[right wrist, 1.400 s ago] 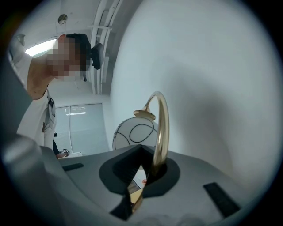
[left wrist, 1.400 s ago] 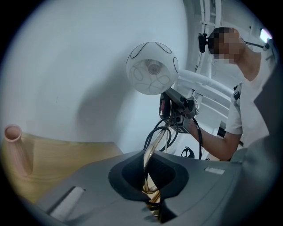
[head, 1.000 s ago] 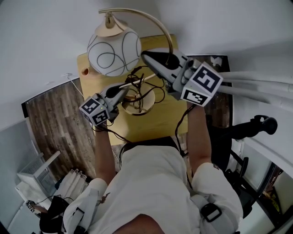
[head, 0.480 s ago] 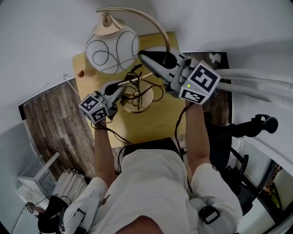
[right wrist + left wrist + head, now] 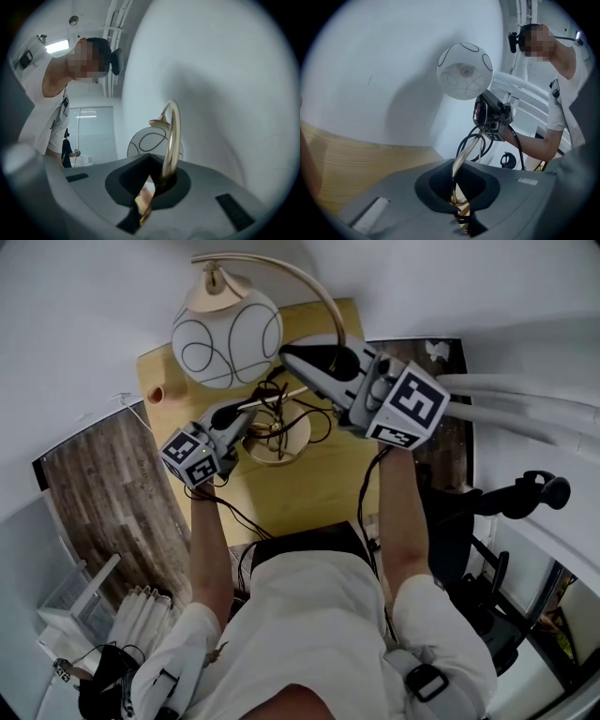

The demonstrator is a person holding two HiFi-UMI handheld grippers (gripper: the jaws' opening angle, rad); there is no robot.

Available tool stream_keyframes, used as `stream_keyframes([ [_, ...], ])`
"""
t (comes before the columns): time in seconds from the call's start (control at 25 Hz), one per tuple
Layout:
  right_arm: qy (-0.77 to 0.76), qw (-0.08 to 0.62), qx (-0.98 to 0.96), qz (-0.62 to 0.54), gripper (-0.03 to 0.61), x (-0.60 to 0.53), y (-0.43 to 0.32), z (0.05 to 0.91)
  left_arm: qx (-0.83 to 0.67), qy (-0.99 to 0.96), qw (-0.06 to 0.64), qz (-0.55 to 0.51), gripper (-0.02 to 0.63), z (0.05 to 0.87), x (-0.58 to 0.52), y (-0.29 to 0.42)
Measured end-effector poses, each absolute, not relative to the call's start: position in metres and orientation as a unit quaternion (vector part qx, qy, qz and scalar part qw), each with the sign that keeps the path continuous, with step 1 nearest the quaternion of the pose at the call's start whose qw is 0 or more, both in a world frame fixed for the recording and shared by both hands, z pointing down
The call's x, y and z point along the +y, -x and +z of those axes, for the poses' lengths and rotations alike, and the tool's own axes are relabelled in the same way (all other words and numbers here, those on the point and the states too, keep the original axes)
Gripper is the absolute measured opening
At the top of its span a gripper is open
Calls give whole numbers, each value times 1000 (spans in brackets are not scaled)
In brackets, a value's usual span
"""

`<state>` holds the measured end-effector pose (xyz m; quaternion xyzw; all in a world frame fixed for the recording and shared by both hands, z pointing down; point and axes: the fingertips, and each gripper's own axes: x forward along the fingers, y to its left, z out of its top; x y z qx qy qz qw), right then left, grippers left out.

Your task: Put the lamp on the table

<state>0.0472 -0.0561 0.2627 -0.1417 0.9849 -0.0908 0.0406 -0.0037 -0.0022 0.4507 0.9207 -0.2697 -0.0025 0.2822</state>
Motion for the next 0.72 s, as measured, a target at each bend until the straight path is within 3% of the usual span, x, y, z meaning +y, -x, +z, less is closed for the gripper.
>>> stream_keyframes([
  [0.72,140,33,986,-80,0,-55,-49,283,-276,-919,281,11,5,476,-7,3],
])
